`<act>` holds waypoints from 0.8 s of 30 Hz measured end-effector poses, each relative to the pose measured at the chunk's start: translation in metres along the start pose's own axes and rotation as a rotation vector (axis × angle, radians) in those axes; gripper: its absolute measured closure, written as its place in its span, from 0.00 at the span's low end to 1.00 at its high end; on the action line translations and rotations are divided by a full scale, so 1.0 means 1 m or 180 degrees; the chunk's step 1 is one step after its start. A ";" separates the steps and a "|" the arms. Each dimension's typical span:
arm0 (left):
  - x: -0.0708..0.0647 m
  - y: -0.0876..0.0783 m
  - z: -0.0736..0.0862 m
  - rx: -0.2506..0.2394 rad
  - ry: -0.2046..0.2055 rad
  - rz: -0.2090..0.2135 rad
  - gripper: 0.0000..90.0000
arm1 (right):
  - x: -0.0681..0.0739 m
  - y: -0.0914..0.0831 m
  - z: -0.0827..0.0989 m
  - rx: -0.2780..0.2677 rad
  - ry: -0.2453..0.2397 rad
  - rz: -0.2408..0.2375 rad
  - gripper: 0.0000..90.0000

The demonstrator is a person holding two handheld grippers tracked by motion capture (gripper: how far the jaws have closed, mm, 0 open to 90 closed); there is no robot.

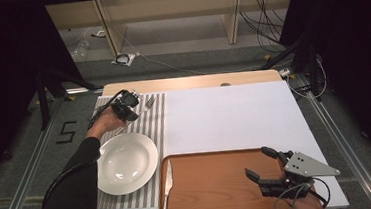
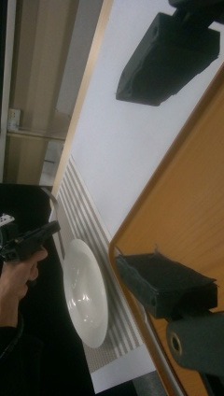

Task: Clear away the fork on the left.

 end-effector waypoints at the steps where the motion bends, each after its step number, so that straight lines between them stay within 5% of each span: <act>1: 0.000 -0.002 0.000 -0.0001 0.0027 -0.0034 0.94 | 0.000 0.000 0.000 -0.0002 0.0004 0.0001 0.20; 17: 0.005 -0.024 0.005 -0.0077 0.0100 -0.0177 0.94 | 0.000 0.001 0.000 -0.0006 0.0004 0.0004 0.20; 24: -0.003 -0.039 0.005 -0.0164 -0.0006 -0.0150 0.94 | 0.001 0.001 0.000 -0.0007 0.0004 0.0006 0.20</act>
Point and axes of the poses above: each handheld gripper's, and its own axes: y roughly forward along the jaws, z roughly out of its underside, x roughly to its left, the point moved 2 cm from there along y, roughly forward along the jaws, and after that the axes turned 13 degrees about -y, right-handed, at the moved point
